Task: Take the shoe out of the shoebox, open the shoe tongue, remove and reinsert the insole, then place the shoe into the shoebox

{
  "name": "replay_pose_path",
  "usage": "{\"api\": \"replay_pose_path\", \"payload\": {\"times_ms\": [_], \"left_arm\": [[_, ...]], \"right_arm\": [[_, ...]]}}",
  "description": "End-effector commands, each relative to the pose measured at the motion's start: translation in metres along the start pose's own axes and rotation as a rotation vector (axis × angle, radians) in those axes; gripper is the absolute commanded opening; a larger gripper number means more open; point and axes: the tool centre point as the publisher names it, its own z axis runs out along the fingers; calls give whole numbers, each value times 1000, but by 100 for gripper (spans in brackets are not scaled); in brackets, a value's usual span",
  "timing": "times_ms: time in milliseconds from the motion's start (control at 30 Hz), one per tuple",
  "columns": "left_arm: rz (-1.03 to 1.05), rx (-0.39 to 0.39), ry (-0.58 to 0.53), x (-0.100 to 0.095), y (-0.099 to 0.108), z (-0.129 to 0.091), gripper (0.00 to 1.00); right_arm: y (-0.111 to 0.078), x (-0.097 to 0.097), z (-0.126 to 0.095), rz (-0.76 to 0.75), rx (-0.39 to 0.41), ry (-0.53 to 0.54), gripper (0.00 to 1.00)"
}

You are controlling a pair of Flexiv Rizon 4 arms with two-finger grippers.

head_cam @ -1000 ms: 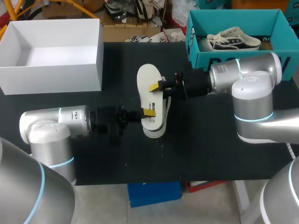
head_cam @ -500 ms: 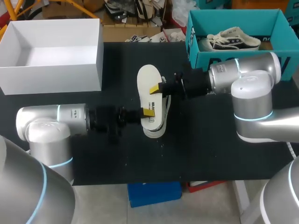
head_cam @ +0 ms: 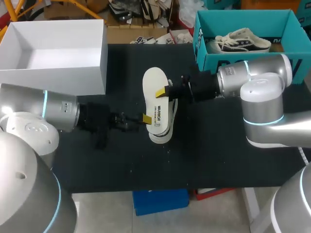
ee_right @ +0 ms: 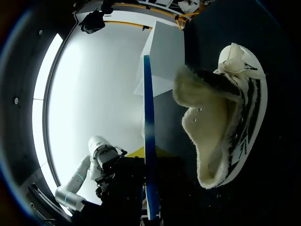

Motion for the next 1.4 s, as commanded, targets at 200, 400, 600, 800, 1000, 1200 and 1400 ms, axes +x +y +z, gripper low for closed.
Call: {"api": "replay_pose_path", "payload": {"times_ms": [200,400,600,800,1000,1200,1400], "left_arm": [[309,150,751,-25,17,8,100],[309,150,751,-25,17,8,100],[309,150,751,-25,17,8,100],[138,205,812,-27,24,18,100],[-113,263,961,-26,38,26,100],[-199,289,1063,-28,43,27,100],[-188,288,1104,-35,42,25,100]], "right_arm": [[0,0,1,0,-1,0,0],[0,0,1,0,-1,0,0],[0,0,1,0,-1,0,0],[0,0,1,0,-1,0,0],[0,0,1,0,-1,0,0],[0,0,1,0,-1,0,0],[0,0,1,0,-1,0,0]]}}
